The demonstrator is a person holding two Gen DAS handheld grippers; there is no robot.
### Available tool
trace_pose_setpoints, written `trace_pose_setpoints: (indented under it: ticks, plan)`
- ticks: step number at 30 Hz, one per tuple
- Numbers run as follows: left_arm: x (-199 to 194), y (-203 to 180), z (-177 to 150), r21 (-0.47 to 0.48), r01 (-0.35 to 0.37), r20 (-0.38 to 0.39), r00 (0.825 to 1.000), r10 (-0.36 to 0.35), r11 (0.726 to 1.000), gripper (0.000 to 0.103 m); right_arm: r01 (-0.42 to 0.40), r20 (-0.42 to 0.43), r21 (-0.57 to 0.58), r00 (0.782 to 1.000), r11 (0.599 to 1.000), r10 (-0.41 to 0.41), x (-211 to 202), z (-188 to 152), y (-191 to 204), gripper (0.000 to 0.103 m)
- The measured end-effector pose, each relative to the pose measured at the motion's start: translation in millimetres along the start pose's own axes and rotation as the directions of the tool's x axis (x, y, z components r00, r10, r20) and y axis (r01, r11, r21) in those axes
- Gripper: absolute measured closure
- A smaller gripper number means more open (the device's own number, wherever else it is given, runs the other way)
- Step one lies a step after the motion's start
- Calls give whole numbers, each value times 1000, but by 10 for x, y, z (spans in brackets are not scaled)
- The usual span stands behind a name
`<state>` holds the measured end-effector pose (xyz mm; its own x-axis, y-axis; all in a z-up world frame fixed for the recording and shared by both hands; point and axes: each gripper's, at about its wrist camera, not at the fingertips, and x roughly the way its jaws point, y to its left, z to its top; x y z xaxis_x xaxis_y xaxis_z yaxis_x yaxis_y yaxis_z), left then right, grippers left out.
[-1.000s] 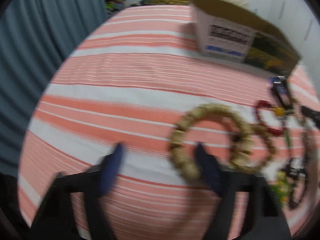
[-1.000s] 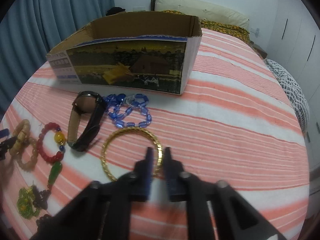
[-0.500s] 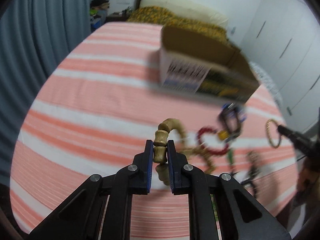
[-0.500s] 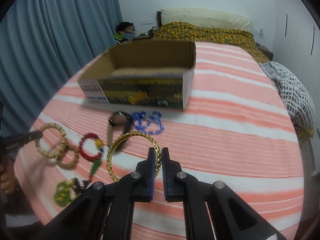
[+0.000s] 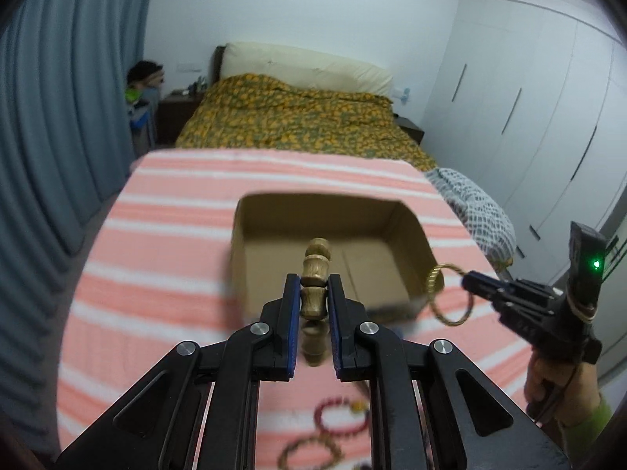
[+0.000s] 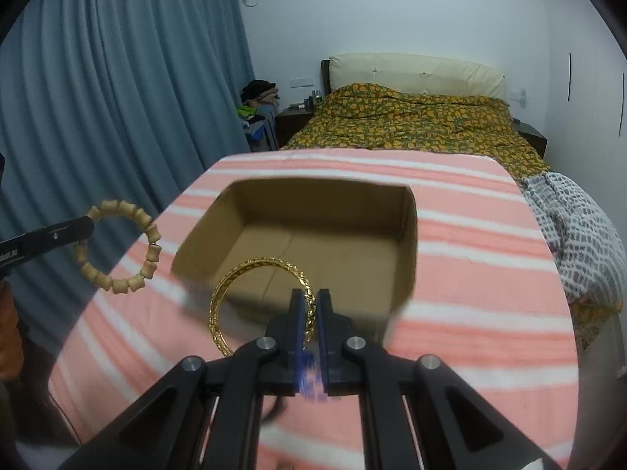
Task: Organize jewelry
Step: 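Carry both bracelets over the cardboard box and open both tools to drop them, then move both tools back toward the remaining jewelry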
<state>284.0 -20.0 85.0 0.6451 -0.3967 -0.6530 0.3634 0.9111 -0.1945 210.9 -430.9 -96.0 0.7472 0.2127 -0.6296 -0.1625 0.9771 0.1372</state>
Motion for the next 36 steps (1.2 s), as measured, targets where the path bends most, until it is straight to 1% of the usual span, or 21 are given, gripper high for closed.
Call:
trace_pose_setpoints:
  ticks: [2, 3, 5, 8, 10, 13, 17, 23, 25, 26, 27, 28, 29, 30, 31, 33, 34, 35, 36]
  plan:
    - [182, -35, 108, 14, -9, 1, 1000, 9, 1000, 91, 9, -1, 12, 1000, 1000, -9, 157, 136, -16, 97]
    - [350, -43, 184, 12, -4, -12, 1000, 4, 1000, 91, 15, -5, 19, 1000, 1000, -15, 287, 230, -34, 97]
    - [601, -45, 252, 4, 0, -43, 999, 0, 1000, 91, 14, -22, 34, 1000, 999, -13, 469, 316, -69, 97]
    - [973, -46, 284, 3, -9, -85, 996, 9, 1000, 91, 3, -61, 73, 998, 997, 2, 789, 410, -141, 97]
    - [1166, -56, 256, 10, -19, -109, 994, 20, 1000, 91, 11, -80, 80, 997, 997, -5, 955, 433, -184, 97]
    - [1347, -71, 164, 15, -29, -135, 990, 31, 999, 91, 19, -117, 92, 993, 996, -8, 1176, 424, -238, 96]
    - [1553, -19, 49, 5, -33, -171, 985, 33, 999, 91, 36, -161, 82, 987, 996, -22, 1365, 316, -260, 95]
    - [1673, -30, -86, 51, -67, -183, 980, 75, 996, 89, 56, -187, 76, 982, 996, -41, 1453, 199, -333, 93]
    - [1664, -32, -108, 67, -91, -177, 979, 101, 994, 83, 61, -184, 76, 982, 995, -46, 1444, 202, -363, 93]
    - [1637, -24, -119, 75, -107, -173, 978, 118, 991, 66, 69, -180, 74, 982, 995, -54, 1429, 209, -350, 93]
    - [1613, -29, -125, 80, -121, -164, 978, 132, 989, 47, 83, -171, 69, 983, 994, -71, 1390, 199, -360, 91]
    - [1552, -29, -135, 84, -140, -141, 978, 151, 987, 38, 89, -165, 66, 983, 994, -78, 1356, 202, -347, 80]
    - [1513, -28, -142, 84, -152, -126, 979, 162, 985, 26, 92, -160, 66, 984, 994, -81, 1318, 205, -339, 61]
    - [1414, -26, -158, 82, -174, -95, 979, 182, 981, 20, 99, -147, 69, 985, 993, -88, 1232, 194, -342, 53]
    - [1371, -21, -161, 80, -181, -83, 979, 188, 980, 18, 103, -137, 69, 986, 992, -93, 1195, 198, -312, 43]
    - [1178, -17, -214, 67, -189, -50, 980, 193, 980, 10, 115, -97, 50, 989, 992, -109, 988, 153, -262, 43]
    - [1057, -19, -269, 60, -193, -31, 980, 195, 979, 8, 118, -89, 39, 990, 992, -114, 923, 144, -224, 42]
    - [996, -35, -296, 57, -197, -21, 980, 198, 979, 4, 123, -75, 19, 990, 992, -121, 787, 85, -188, 40]
    - [866, -43, -375, 55, -202, -3, 979, 202, 978, 3, 126, -63, 4, 990, 992, -126, 678, 26, -157, 38]
